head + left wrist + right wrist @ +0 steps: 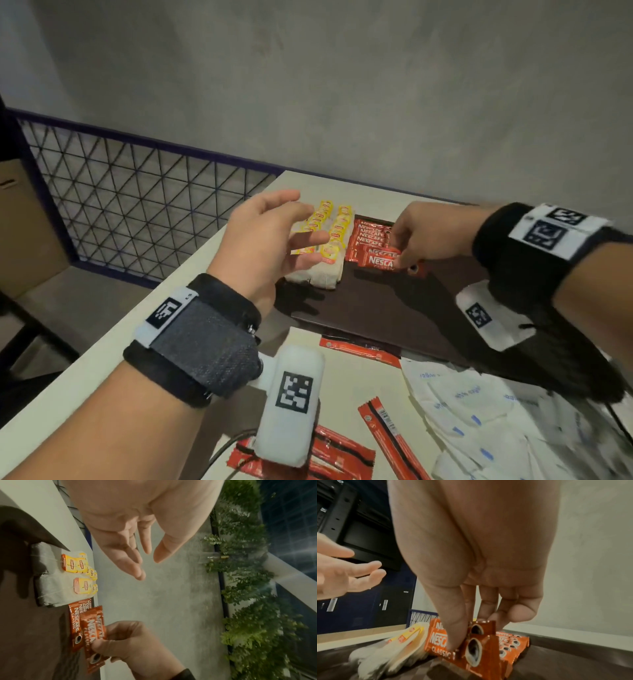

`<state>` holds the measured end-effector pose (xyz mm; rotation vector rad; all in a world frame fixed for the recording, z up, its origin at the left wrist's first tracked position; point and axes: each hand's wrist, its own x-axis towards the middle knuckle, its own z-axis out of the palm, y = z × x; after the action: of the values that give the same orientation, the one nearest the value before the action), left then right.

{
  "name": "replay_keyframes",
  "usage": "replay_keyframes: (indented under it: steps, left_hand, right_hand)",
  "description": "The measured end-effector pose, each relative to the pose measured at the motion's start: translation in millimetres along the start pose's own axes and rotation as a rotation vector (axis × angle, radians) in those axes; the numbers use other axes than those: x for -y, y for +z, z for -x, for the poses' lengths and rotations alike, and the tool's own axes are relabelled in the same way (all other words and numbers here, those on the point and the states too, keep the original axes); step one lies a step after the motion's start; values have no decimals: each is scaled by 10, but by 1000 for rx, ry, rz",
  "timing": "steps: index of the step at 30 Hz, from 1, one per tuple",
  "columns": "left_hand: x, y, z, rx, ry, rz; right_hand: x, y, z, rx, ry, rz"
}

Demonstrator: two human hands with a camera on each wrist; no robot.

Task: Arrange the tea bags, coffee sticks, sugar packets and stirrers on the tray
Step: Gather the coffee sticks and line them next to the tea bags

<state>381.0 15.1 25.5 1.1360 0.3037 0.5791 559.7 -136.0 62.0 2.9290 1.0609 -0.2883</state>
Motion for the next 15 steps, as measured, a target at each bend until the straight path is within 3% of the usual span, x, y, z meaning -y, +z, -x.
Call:
replay_keyframes:
  steps: [15]
  left_hand:
    - [-6, -19, -32, -45, -24, 39]
  right_hand:
    - [83, 159, -296, 64, -22, 93]
